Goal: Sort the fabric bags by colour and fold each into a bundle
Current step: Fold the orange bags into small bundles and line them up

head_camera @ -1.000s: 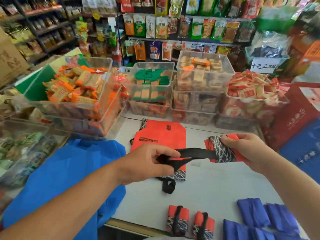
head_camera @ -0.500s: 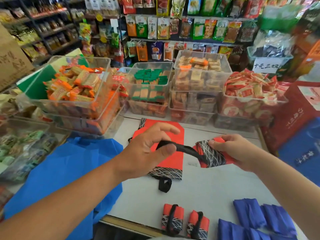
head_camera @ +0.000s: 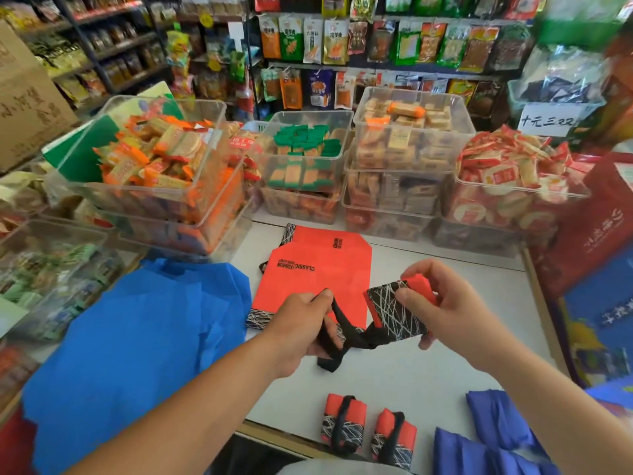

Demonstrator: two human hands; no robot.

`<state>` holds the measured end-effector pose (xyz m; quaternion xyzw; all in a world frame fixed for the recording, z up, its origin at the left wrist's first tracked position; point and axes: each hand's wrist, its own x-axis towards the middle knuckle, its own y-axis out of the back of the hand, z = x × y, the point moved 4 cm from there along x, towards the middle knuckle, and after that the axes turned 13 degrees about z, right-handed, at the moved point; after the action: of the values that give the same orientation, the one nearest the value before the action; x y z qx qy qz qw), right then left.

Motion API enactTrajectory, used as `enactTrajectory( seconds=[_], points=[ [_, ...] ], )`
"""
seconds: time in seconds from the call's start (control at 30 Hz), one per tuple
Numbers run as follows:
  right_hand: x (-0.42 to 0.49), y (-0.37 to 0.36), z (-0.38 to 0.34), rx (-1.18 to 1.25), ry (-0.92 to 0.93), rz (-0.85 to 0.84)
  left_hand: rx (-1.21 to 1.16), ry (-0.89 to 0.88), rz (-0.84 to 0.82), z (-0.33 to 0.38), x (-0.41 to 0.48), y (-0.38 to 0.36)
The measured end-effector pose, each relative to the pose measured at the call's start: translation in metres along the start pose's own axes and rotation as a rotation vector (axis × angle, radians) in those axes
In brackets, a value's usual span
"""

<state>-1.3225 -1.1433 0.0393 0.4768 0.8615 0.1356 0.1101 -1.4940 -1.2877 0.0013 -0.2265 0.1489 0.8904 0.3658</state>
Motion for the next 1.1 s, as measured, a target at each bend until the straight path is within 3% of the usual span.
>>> enactTrajectory(
  seconds=[0.2, 0.33, 0.67, 0.9, 1.03, 1.1],
  points=[
    [-0.009, -0.007, -0.014, 0.076, 0.013, -0.080, 0.169, -0.023, -0.119, 0.018, -0.006, -0.018],
    [-0.009, -0.009, -0.014, 0.029, 0.055, -0.018, 0.091, -0.037, -0.207, 0.029, -0.009, -0.025],
    [-0.001, -0.046, -0.018, -0.191, 0.284, 0.048, 0.163, -0.274, -0.100, 0.036, 0.005, -0.007],
    [0.002, -0.082, -0.024, -0.206, 0.291, 0.047, 0.071, -0.157, -0.169, 0.036, 0.008, 0.017],
    [-0.001, -0.092, -0.028, -0.009, 0.182, 0.172, -0.064, -0.115, -0.155, 0.038, 0.016, 0.038],
    [-0.005, -0.100, -0.029, -0.045, 0.275, 0.156, -0.164, -0.047, -0.185, 0.036, 0.018, 0.049]
  ],
)
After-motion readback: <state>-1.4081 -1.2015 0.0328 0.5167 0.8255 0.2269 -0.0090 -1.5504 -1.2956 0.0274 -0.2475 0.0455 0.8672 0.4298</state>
